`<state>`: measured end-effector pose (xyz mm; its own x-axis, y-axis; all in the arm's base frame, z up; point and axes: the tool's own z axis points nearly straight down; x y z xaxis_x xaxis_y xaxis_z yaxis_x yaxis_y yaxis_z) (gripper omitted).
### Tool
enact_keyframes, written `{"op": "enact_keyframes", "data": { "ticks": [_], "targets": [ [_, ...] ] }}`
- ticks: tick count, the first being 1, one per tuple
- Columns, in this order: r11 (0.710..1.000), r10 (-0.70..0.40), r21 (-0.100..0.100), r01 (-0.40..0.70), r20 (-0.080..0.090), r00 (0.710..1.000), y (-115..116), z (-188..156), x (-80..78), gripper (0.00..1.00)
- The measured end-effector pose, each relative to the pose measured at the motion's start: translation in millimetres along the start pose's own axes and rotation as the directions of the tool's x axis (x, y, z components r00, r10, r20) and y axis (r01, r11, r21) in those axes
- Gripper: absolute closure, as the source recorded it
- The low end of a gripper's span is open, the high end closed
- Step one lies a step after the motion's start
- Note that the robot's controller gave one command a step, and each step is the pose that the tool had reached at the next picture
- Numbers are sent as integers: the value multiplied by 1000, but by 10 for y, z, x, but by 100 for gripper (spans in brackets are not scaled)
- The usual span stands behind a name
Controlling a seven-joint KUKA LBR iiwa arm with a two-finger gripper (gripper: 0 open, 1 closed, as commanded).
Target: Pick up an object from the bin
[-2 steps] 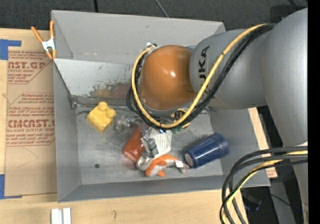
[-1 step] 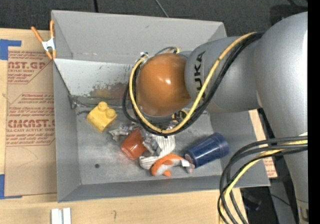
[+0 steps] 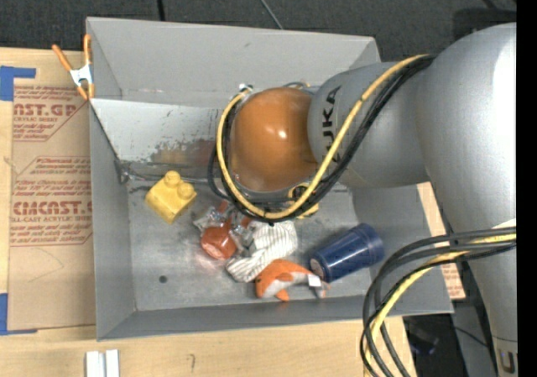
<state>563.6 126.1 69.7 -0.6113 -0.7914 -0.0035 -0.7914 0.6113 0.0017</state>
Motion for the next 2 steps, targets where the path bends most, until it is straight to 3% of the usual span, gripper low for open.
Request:
{"op": "enact_keyframes", "data": {
  "ticks": [2],
  "targets": [
    [1000, 0, -3, 0, -4, 1000, 10, -40, 10, 100]
  ]
}}
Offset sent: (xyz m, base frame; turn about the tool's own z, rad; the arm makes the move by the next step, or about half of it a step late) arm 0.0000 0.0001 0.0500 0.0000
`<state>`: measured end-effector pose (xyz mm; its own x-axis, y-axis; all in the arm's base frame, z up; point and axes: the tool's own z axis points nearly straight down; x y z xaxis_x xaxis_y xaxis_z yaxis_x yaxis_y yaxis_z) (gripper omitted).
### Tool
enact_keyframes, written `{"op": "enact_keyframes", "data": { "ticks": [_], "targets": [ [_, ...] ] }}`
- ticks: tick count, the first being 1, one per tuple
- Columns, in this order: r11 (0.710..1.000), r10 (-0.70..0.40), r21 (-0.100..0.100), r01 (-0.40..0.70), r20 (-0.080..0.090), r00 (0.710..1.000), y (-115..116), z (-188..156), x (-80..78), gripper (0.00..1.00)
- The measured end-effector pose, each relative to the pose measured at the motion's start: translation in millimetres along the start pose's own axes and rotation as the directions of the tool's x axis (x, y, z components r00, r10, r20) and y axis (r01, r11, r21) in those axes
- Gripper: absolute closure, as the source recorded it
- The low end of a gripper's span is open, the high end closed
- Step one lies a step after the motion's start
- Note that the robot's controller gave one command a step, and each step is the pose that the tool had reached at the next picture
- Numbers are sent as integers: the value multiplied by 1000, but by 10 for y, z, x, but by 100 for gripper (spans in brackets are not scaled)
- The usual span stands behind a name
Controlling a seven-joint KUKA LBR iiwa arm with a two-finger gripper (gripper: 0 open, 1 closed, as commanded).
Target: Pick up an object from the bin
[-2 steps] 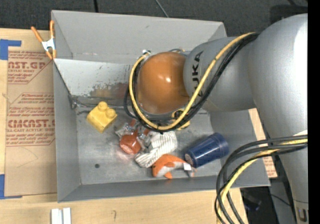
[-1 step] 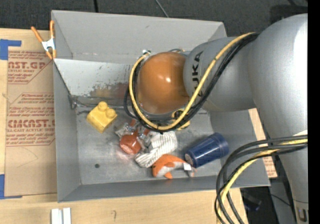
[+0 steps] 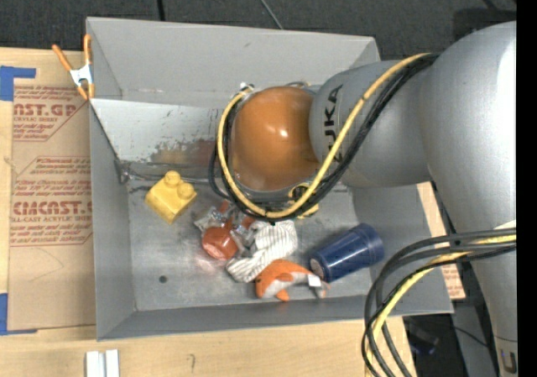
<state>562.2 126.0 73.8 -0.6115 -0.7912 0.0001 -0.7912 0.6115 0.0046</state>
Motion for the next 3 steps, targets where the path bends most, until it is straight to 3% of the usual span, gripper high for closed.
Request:
{"op": "enact_keyframes", "data": {
  "ticks": [3],
  "targets": [
    [1000, 0, 1, 0, -1, 1000, 7, -321, -5, 100]
  ]
}}
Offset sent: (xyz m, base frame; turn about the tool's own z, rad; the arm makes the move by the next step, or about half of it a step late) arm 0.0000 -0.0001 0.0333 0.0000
